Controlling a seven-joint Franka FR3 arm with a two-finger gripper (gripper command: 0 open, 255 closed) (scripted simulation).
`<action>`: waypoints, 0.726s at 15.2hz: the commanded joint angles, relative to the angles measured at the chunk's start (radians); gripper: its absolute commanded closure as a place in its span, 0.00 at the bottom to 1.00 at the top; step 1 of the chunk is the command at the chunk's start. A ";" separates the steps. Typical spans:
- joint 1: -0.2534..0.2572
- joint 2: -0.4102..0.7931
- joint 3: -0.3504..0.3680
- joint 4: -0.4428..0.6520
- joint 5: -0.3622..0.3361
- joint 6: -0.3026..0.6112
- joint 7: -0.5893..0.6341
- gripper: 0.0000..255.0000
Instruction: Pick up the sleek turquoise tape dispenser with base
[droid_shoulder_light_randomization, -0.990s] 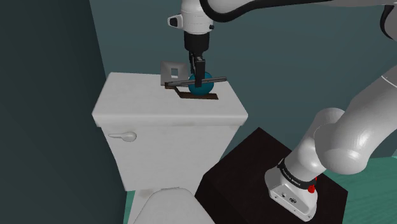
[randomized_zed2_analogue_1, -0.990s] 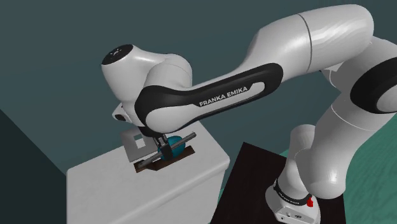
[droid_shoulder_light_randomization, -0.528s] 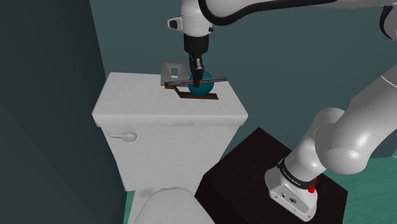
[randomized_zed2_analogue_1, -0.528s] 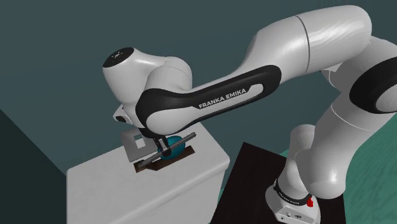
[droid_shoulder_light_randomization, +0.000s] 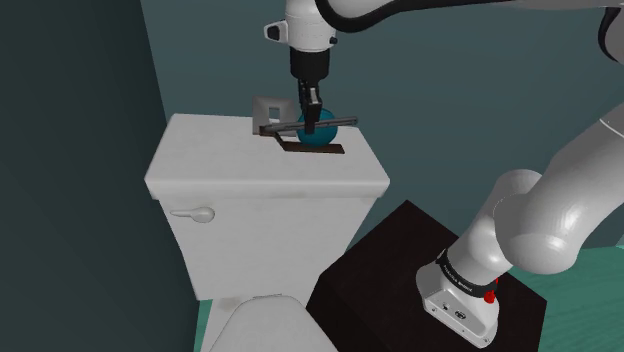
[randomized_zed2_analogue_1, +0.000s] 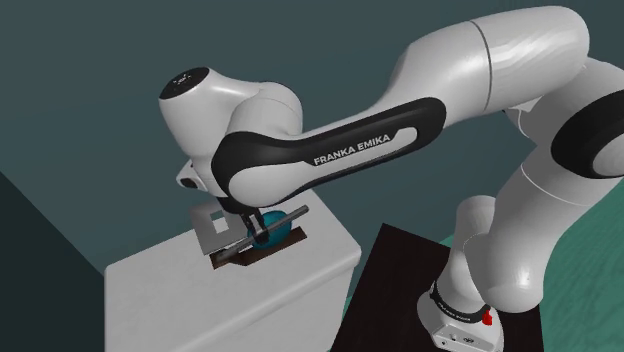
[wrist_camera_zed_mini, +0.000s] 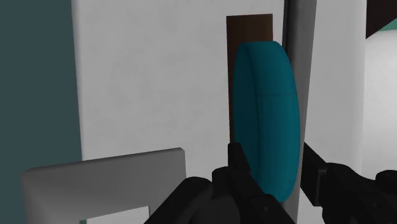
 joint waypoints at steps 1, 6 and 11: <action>0.000 0.000 0.000 0.027 0.000 -0.027 -0.002 1.00; 0.000 -0.002 0.000 0.092 0.001 -0.094 -0.007 1.00; -0.001 0.003 0.000 0.164 0.000 -0.161 -0.011 1.00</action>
